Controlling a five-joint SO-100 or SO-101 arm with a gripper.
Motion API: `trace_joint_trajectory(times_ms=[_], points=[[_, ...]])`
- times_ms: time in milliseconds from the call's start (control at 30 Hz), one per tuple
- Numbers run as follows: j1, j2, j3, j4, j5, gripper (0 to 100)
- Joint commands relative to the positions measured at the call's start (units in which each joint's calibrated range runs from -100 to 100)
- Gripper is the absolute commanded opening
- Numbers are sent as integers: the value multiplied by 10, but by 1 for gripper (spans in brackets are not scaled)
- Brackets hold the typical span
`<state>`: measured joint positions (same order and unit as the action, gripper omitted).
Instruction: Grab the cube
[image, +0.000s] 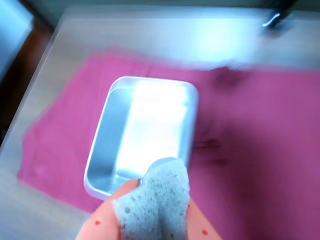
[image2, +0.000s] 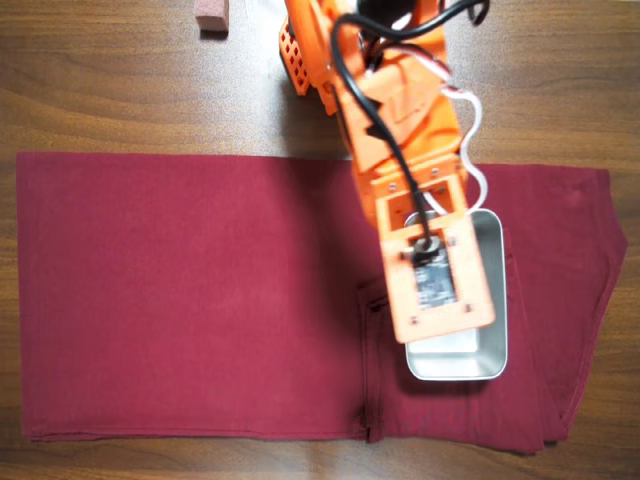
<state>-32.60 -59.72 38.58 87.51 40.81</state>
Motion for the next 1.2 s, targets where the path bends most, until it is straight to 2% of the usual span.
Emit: trace_joint_trajectory(times_ms=[0, 167, 300, 433, 500, 600, 733, 933, 967, 1000, 1167], points=[[-60, 74, 21, -38, -8, 2], [-57, 287, 20, -224, -22, 3], [-54, 409, 0, -329, -24, 5], [-57, 435, -14, -353, -27, 9], [-52, 429, -14, -346, -28, 19], [-45, 414, -19, -322, -27, 25], [-29, 398, -26, -307, -25, 29], [-21, 368, -22, -324, -27, 31], [-19, 365, -21, -329, -29, 33], [-19, 365, -19, -336, -26, 41], [-7, 362, -10, -355, -29, 46]])
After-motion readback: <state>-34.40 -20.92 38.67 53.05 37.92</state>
